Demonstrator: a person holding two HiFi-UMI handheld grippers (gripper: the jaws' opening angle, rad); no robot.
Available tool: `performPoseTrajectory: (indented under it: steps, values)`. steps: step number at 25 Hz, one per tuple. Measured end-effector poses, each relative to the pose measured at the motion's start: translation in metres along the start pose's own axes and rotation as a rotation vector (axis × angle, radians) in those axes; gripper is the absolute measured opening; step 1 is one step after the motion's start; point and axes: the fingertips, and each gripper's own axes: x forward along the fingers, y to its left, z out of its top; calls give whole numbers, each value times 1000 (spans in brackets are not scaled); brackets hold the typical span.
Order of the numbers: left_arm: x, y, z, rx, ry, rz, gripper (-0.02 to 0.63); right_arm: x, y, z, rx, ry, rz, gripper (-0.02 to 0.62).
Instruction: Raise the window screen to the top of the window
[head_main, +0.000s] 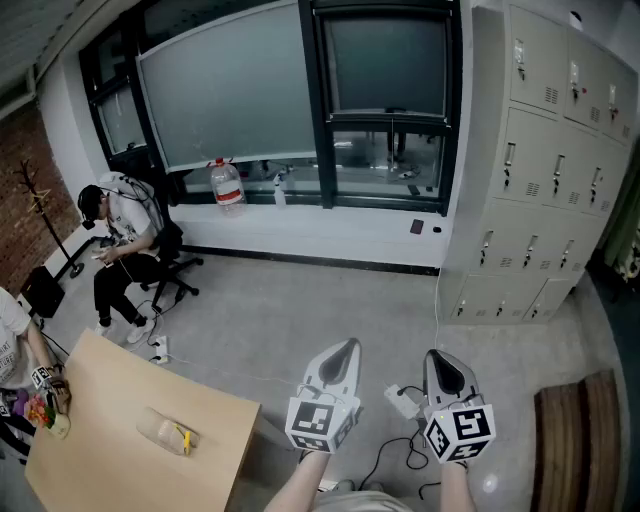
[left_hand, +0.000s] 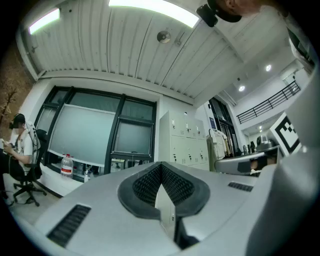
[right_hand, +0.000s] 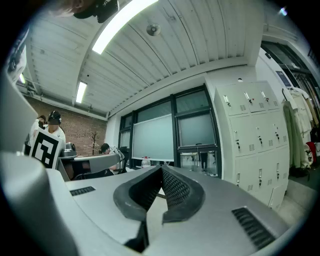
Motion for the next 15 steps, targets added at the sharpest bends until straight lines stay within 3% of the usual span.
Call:
performPoseTrajectory:
  steps: [5, 15]
  values:
    - [-9, -9, -29, -16, 44, -14, 3, -5, -6, -15, 47, 26, -13, 5]
    - [8, -12, -33, -40, 45, 5, 3, -8, -22, -17, 85, 20, 35, 6]
